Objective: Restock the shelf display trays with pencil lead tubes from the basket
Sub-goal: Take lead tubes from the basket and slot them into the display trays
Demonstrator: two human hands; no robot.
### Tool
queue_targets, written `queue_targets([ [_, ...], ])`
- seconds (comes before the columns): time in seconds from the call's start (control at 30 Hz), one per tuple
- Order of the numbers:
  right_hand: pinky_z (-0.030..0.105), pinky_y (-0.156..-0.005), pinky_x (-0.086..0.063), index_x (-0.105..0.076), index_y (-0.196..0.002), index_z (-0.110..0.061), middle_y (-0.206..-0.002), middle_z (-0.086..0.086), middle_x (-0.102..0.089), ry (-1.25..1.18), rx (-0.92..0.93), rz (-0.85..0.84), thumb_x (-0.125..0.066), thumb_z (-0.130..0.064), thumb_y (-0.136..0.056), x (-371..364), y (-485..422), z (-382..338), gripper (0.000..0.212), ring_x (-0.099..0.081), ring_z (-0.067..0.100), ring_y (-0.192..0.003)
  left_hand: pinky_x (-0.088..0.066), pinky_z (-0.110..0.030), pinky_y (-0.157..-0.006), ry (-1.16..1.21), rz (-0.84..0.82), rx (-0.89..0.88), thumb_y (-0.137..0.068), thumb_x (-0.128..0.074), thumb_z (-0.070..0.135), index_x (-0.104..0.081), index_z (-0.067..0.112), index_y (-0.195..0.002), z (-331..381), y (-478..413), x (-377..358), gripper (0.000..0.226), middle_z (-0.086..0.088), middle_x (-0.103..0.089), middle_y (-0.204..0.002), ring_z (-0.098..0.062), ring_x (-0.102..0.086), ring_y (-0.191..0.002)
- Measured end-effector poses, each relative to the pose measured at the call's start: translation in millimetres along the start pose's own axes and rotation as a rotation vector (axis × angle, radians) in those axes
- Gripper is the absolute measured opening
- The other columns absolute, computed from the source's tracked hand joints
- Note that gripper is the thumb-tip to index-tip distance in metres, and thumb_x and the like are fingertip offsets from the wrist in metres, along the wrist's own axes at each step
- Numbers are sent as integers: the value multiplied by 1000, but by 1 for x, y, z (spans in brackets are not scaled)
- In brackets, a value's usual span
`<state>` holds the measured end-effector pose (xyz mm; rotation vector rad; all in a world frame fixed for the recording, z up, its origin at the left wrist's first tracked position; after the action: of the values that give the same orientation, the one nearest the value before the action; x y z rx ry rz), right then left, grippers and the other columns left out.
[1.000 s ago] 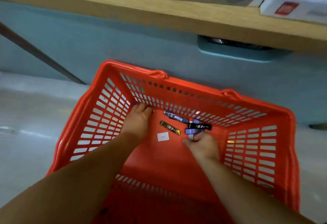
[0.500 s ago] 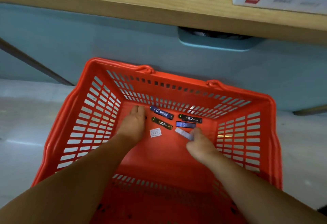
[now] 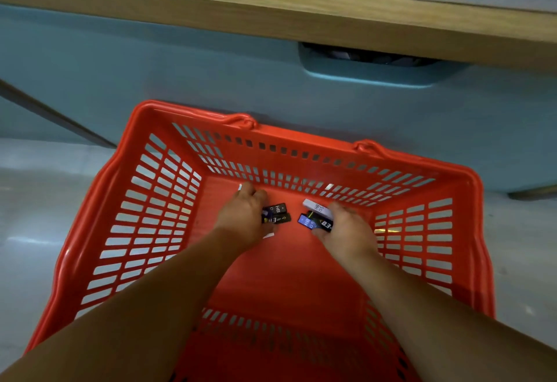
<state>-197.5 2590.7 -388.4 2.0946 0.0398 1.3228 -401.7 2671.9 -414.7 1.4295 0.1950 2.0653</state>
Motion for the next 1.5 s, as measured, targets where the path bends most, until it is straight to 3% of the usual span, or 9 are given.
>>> queue_targets([
  [0.17,34,-83,-49,-55,-118,-22,-113,0,-64,-57,-47,-55,-84,-47,-80,-9,-5,5,53,-63,26,-110,-52,-39,-88,-41,-19,59,-71,-90,49,-61,14,-114,4,8,-3,63,-3,-45,-121,-25,-53,-111],
  [0.33,32,-79,-46,-49,-102,-26,-100,-6,-56,-24,-42,-102,-79,-52,-84,-18,-5,5,44,-59,19,-99,-51,-30,-92,209,-15,37,-64,-96,42,-63,15,-119,-3,17,-3,69,2,-44,-122,-18,-57,-101],
  [0.47,34,-85,-48,-49,-106,-25,-103,-4,-55,83,23,-145,-69,-54,-91,-18,-5,0,38,-58,20,-104,-50,-28,-81,171,-80,28,-77,-87,22,-68,14,-107,-12,18,5,37,2,-54,-107,-21,-62,-95],
  [0.67,38,-104,-44,-54,-123,-13,-121,6,-56,91,42,-105,-52,-42,-104,-22,1,-7,35,-54,27,-120,-50,-31,-75,67,-85,123,-98,-65,38,-63,20,-118,-18,31,3,27,-2,-68,-110,-18,-63,-94],
  [0.83,32,-65,-47,-45,-108,-18,-89,1,-58,-286,-105,-136,-49,-37,-107,-9,7,2,20,-65,24,-82,-47,-35,-85,180,40,185,-109,-44,27,-54,9,-126,-16,32,9,27,-12,-60,-125,-28,-62,-104],
  [0.93,38,-71,-59,-50,-120,-20,-97,8,-67,-567,-205,-295,-49,-34,-108,-12,14,3,18,-70,24,-73,-50,-41,-89,190,-2,222,-107,-44,20,-51,14,-127,-11,28,3,22,-11,-63,-126,-32,-64,-106],
  [1.07,36,-63,-63,-53,-122,-19,-99,8,-61,-893,-279,-347,-51,-21,-108,-17,21,-6,14,-67,20,-76,-48,-36,-74,125,-20,253,-94,-60,60,-48,20,-113,-1,34,-9,45,-1,-61,-99,-30,-66,-98],
  [1.3,30,-50,-44,-60,-103,-11,-84,5,-63,-1117,-281,-508,-60,-18,-105,-16,24,-16,6,-58,15,-60,-56,-36,-86,54,-110,274,-78,-73,64,-53,18,-122,-2,34,-21,66,-5,-69,-116,-27,-68,-107],
  [1.5,24,-43,-27,-55,-93,-17,-66,-2,-52,-1109,-309,-529,-81,-40,-88,-4,36,-14,35,-45,11,-51,-52,-37,-85,-281,-107,76,-91,-55,60,-49,15,-125,15,38,-21,57,-6,-66,-123,-31,-68,-112],
])
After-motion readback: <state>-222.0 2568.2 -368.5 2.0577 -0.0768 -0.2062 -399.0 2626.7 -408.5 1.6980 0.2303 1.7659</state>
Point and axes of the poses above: each hand's wrist, its own y-axis away from the middle knuckle, its own x-axis out of the back of the hand, z = x × y, the point moved 5 cm from there along -y, towards the middle knuckle
